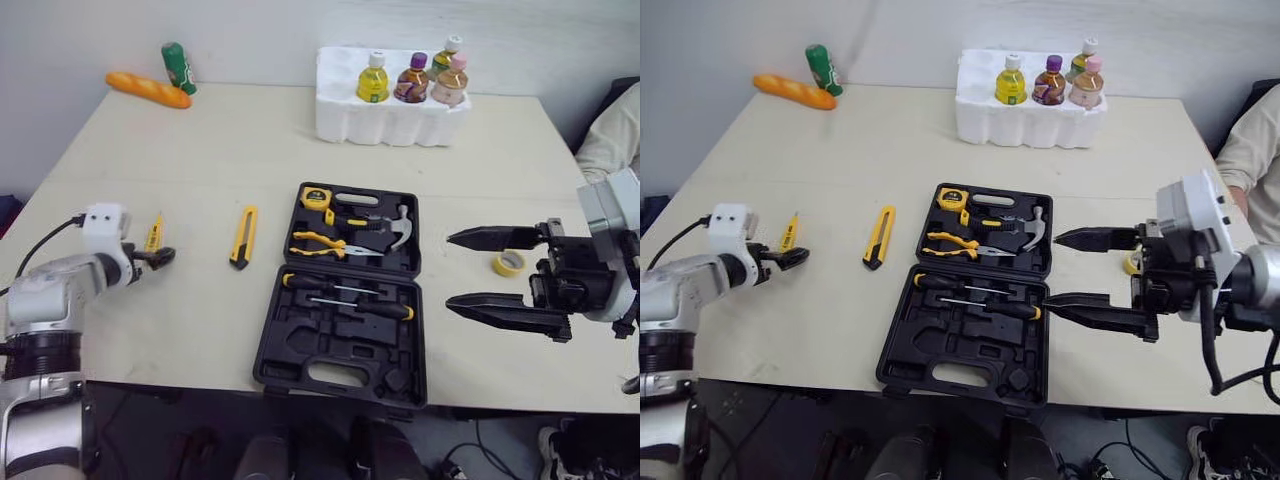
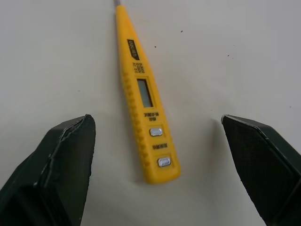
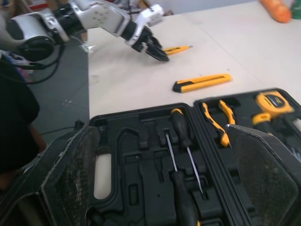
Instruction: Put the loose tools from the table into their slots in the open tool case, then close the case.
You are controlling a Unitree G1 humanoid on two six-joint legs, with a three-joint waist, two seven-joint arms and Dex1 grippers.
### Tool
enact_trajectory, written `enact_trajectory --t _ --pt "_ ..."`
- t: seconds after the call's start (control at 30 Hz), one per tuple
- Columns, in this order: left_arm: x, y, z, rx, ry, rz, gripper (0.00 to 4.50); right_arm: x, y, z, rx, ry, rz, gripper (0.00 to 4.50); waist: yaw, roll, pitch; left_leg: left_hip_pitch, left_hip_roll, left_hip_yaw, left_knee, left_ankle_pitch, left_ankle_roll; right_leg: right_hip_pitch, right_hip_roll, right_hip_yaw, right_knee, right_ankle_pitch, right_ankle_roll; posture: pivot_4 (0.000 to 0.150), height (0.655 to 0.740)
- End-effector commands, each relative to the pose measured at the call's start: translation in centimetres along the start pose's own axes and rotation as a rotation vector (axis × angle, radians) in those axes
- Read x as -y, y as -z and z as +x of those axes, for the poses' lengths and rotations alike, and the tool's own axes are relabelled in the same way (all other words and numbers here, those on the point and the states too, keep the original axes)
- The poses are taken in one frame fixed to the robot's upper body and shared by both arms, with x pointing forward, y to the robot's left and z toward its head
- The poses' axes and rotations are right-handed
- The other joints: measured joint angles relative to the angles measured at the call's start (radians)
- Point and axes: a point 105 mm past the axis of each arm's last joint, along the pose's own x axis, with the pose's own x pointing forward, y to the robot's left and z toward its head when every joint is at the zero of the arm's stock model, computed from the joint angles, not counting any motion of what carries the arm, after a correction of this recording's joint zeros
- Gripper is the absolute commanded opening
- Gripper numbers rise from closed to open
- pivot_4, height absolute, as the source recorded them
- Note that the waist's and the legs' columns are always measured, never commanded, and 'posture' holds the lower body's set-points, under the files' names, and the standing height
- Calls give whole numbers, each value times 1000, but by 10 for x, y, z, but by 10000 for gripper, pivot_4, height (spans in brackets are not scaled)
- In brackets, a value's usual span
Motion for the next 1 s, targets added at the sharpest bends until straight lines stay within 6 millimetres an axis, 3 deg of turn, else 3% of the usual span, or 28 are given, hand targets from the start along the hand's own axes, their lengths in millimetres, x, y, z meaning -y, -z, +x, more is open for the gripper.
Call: enact_trajectory --t 0.03,0.17,0.27,0.5,0.63,0.7,0.77,0.93,1.0 --pt "-2 8 8 -42 -19 -22 45000 -3 -7 9 7 -25 -46 44431 0 0 0 0 0 0 1 0 0 0 0 0 0 0 0 1500 7367" --pt "-2 10 15 -60 -25 -73 45000 -1 -9 13 9 -26 -47 44431 3 0 0 1 0 0 4 0 0 0 0 0 1 0 0 1500 7367" --pt "1 12 19 -78 -15 -67 36653 0 -9 13 15 -22 -43 45000 2 1 0 1 0 0 4 0 0 1 0 0 2 0 0 1500 7367" --pt "-4 4 21 -68 -12 -28 5799 0 -8 14 14 -3 -34 45000 6 1 -1 1 0 0 5 0 0 1 -1 0 2 0 0 1500 7367" --pt "-4 -20 -2 1 89 80 5318 0 -6 10 4 25 -22 45000 1 1 0 0 0 0 5 0 0 0 -1 0 2 0 0 1500 7367" --pt "19 -38 -25 65 280 232 5318 0 -4 6 -2 48 -4 45000 -6 0 0 -1 0 0 5 0 0 -1 -1 0 4 0 0 1500 7367" --pt "57 -50 -50 90 501 375 5318 -1 1 2 -15 69 15 45000 -6 -2 1 -3 0 0 5 0 -1 -1 -1 0 3 0 0 1500 7367" --pt "131 -41 -79 21 876 658 5318 -5 16 -5 -53 116 50 45000 4 0 2 -4 0 -3 6 -2 -1 2 -1 0 -6 0 -1 1500 7367" --pt "148 -38 -82 -13 950 688 5318 -5 20 -7 -64 131 62 45000 1 0 2 -4 0 -3 6 -5 -1 2 -1 0 -6 0 0 1500 7367"
